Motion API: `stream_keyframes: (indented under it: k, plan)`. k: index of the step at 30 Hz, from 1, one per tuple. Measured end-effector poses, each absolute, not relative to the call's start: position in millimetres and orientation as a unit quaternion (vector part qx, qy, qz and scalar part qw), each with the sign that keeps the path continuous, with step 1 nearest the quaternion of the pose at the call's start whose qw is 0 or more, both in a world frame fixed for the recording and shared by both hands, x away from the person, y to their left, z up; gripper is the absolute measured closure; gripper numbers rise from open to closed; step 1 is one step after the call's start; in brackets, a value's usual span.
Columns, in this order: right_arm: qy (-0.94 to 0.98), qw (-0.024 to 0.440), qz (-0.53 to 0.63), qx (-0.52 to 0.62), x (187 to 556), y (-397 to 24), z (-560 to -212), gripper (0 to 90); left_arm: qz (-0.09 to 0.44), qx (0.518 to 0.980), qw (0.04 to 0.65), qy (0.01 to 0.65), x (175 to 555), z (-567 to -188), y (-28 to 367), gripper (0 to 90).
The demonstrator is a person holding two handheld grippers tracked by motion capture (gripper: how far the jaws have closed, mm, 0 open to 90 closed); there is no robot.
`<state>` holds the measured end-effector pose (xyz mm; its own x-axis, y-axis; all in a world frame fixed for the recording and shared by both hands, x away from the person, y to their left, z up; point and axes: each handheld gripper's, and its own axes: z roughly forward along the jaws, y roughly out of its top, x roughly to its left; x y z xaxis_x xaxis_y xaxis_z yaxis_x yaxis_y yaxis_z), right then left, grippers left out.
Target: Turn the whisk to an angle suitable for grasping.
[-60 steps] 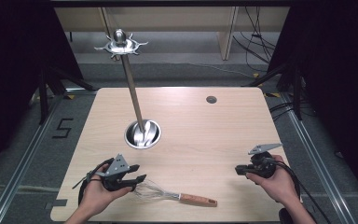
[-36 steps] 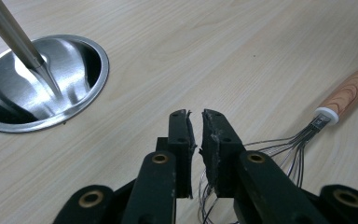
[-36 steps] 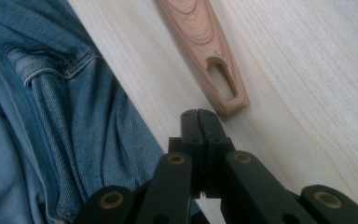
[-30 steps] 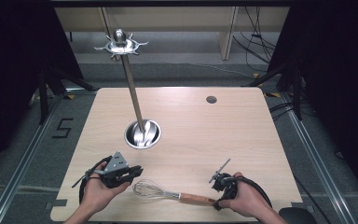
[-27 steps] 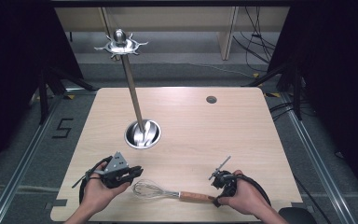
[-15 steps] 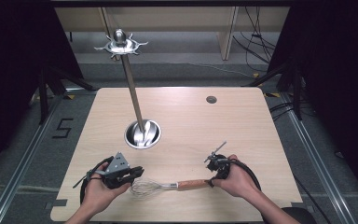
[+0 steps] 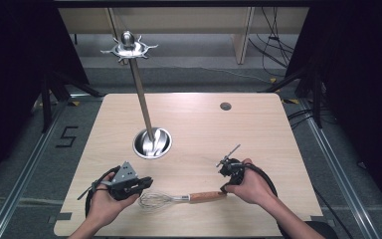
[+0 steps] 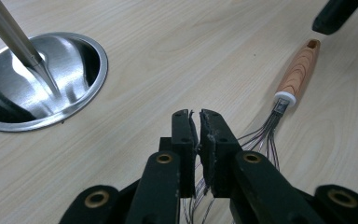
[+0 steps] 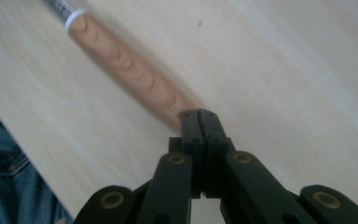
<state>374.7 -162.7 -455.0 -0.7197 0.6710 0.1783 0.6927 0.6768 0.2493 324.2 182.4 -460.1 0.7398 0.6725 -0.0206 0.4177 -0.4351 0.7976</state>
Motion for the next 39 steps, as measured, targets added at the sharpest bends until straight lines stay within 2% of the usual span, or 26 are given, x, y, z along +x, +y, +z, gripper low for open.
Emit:
stream_keyframes:
  k: [10, 24, 28, 31, 32, 34, 39]
  plan:
    - [-0.931, 0.063, -0.101, -0.345, 365, -154, -469, 90.0, 0.15, 0.833, 0.42, 0.327, 325, -460, 183, 82.6]
    - [-0.913, 0.017, -0.147, -0.38, 396, -133, -471, 90.0, 0.142, 0.837, 0.419, 0.323, 328, -458, 179, 79.3]
    - [-0.907, 0.015, -0.171, -0.384, 393, -141, -464, 90.0, 0.136, 0.848, 0.406, 0.311, 333, -458, 171, 73.2]
    - [-0.902, 0.009, -0.191, -0.387, 389, -158, -458, 87.2, 0.127, 0.858, 0.4, 0.297, 338, -459, 160, 58.6]
    - [-0.899, 0.008, -0.194, -0.393, 387, -164, -457, 86.1, 0.124, 0.86, 0.397, 0.297, 339, -460, 156, 58.6]
    - [-0.892, 0.001, -0.204, -0.402, 382, -178, -455, 84.1, 0.122, 0.866, 0.393, 0.286, 342, -459, 149, 52.3]
    - [-0.871, -0.009, -0.221, -0.439, 369, -207, -450, 80.2, 0.117, 0.884, 0.372, 0.259, 355, -454, 134, 44.1]
